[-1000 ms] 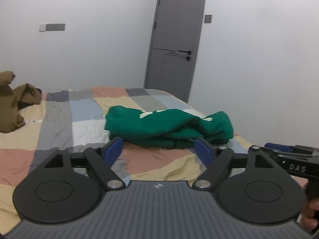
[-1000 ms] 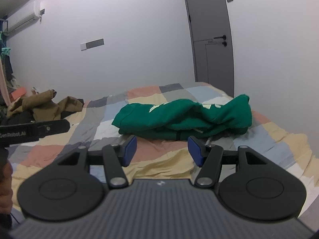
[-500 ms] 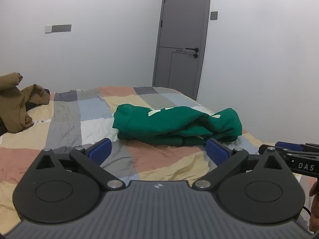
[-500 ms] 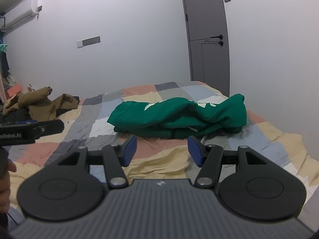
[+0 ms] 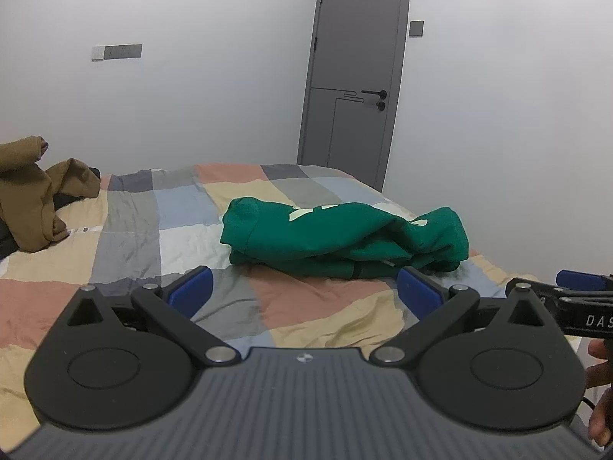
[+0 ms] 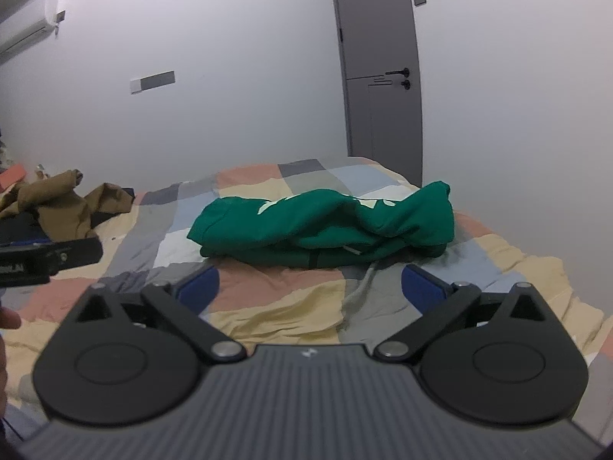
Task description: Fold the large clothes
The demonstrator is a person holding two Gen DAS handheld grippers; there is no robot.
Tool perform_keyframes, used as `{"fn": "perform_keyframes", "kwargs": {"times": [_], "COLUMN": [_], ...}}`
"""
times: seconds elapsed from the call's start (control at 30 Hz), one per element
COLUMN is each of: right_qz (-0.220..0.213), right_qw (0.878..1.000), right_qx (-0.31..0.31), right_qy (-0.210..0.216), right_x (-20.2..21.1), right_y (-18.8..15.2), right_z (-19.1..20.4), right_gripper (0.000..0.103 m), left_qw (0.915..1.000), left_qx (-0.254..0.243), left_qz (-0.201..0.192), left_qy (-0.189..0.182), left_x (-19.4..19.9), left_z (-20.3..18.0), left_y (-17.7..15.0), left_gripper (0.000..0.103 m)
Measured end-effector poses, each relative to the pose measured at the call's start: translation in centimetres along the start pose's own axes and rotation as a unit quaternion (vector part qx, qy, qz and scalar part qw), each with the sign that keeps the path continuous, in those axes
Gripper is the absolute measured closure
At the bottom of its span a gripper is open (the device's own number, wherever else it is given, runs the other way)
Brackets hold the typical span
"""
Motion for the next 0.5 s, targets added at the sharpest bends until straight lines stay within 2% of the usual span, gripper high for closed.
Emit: {"fn": "perform_keyframes", "kwargs": {"times": [0.5], "right_qz": [0.009], "right_qw": [1.000], "right_qx": [0.004], "right_qy": [0.007], "right_x": [0.22], "right_y": [0.02], "right_z": [0.37], "right_gripper": [0.000], "left_qw": [0.9999], "left_qx": [-0.015], "left_qz": [0.002], "left_qy": [0.000], "left_x": [0.38], "left_z": [-0.62], "left_y": [0.15], "left_gripper": [0.000]}}
Point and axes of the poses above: each gripper's, at about its wrist camera, not at the fingertips, and x roughly against the way its jaws point, z to its left, y to its top, the point moved 1 cm from there along -x, roughly the way its jaws point, and after that the axes turned 7 degrees about -z, right-handed, at the moved point
